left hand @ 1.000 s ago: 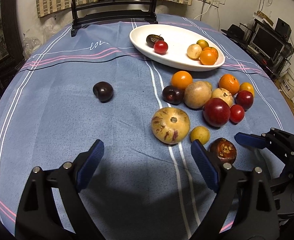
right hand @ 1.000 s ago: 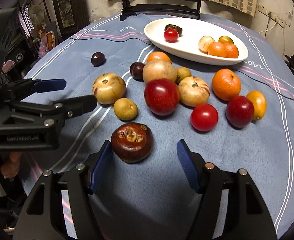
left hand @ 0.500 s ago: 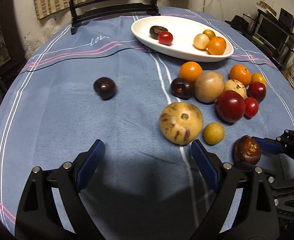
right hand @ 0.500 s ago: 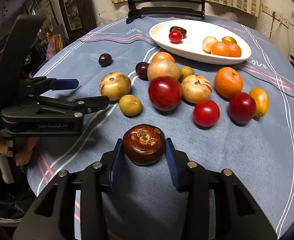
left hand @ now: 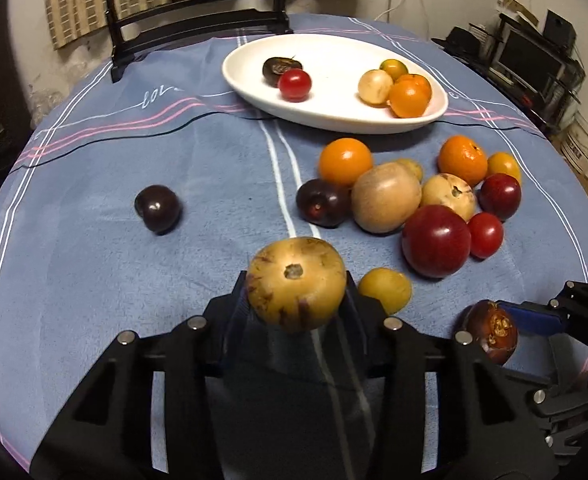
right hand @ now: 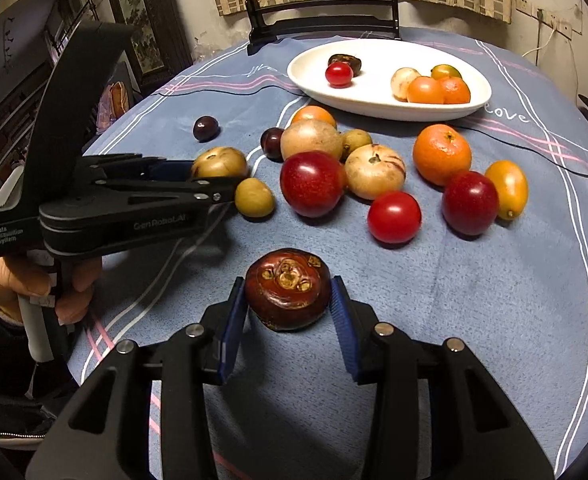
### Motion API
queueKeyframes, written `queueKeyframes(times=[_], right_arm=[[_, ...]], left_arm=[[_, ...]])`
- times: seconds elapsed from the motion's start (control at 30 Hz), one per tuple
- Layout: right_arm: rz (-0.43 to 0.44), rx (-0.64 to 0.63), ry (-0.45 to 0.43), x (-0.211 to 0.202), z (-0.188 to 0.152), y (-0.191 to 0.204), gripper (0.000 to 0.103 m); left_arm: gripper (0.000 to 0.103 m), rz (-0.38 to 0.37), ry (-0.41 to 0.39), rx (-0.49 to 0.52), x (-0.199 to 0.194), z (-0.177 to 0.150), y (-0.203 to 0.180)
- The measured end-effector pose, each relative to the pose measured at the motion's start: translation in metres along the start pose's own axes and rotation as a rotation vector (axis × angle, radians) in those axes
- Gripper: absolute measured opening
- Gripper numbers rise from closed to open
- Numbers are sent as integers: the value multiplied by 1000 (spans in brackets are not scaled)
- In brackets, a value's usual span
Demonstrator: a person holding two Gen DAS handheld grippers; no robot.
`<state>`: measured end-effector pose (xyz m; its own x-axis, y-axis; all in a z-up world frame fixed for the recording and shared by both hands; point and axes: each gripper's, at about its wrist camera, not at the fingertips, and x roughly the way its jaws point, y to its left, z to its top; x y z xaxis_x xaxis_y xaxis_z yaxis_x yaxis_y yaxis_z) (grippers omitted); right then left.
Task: Organize fruits
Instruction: 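Carry the wrinkled and striped fruits onto the white plate and open both grippers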
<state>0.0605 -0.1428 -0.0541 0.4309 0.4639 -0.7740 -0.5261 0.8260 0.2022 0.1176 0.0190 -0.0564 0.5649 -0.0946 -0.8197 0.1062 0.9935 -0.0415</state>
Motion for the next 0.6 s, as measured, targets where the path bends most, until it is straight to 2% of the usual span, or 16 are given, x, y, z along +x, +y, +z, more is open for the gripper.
queueKeyframes(times=[0.13, 0.33, 0.47, 0.6], right_arm=[[-8, 18, -7, -5, -1, -7, 43], [-25, 43, -75, -34, 14, -24, 43], [-48, 36, -153, -59, 39, -35, 43], [-96, 25, -238, -75, 83, -50, 43]], left_arm=[[44, -29, 0, -24, -10, -1, 5], [44, -62, -70, -1, -44, 13, 5], [44, -57, -133, 28, -59, 39, 4], [44, -68, -197, 23, -65, 83, 3]])
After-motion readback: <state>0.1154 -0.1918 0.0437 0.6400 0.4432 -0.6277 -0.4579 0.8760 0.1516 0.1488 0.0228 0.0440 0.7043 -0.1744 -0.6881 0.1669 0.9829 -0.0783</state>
